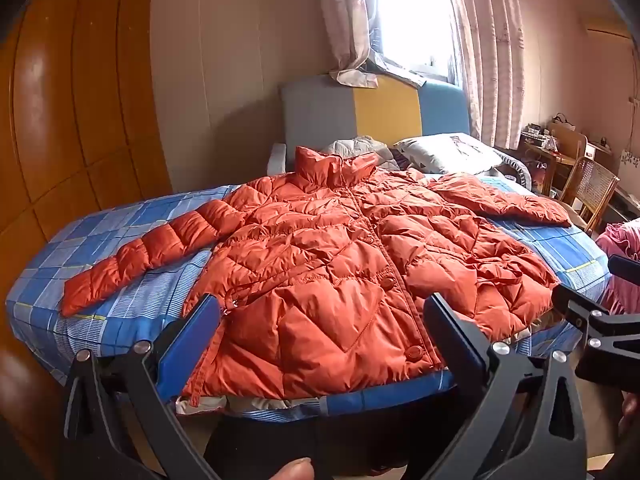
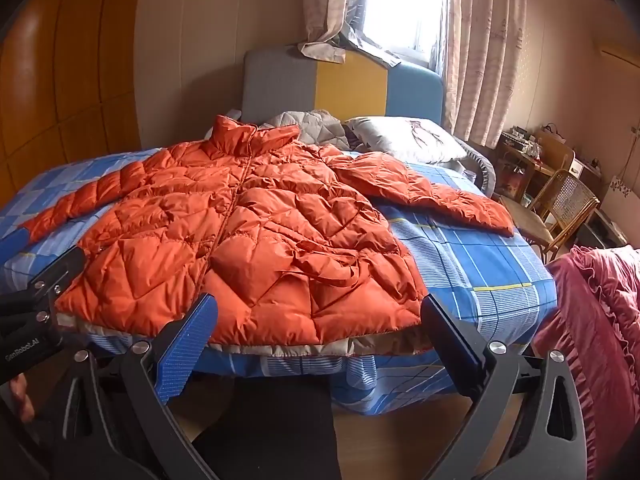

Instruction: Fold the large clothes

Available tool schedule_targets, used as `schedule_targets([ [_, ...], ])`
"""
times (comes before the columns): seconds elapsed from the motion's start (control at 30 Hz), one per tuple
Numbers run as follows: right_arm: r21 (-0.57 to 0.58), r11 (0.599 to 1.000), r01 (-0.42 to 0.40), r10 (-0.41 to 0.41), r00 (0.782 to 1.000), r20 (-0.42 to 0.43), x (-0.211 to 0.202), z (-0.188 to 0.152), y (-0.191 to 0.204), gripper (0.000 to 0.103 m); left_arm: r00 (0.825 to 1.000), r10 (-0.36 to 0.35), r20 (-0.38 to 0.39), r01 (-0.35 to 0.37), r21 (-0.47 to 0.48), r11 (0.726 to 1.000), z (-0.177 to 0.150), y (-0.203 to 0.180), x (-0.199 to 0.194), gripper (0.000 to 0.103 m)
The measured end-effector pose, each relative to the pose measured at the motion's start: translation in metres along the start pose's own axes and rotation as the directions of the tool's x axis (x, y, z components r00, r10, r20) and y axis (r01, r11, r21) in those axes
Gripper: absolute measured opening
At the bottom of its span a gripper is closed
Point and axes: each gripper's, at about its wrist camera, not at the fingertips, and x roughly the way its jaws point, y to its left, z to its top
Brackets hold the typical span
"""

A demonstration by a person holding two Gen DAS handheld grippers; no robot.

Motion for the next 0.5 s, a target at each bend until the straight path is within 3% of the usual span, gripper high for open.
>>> schedule_targets([
  [0.5, 0.001, 1.0, 0.003, -0.003, 1.0, -0.004, 0.003, -0.0041, -0.0022, 0.1, 1.0, -0.001, -0.002, 0.001, -0.004, 1.0, -0.0012, 0.0004, 0.0013, 0.101],
])
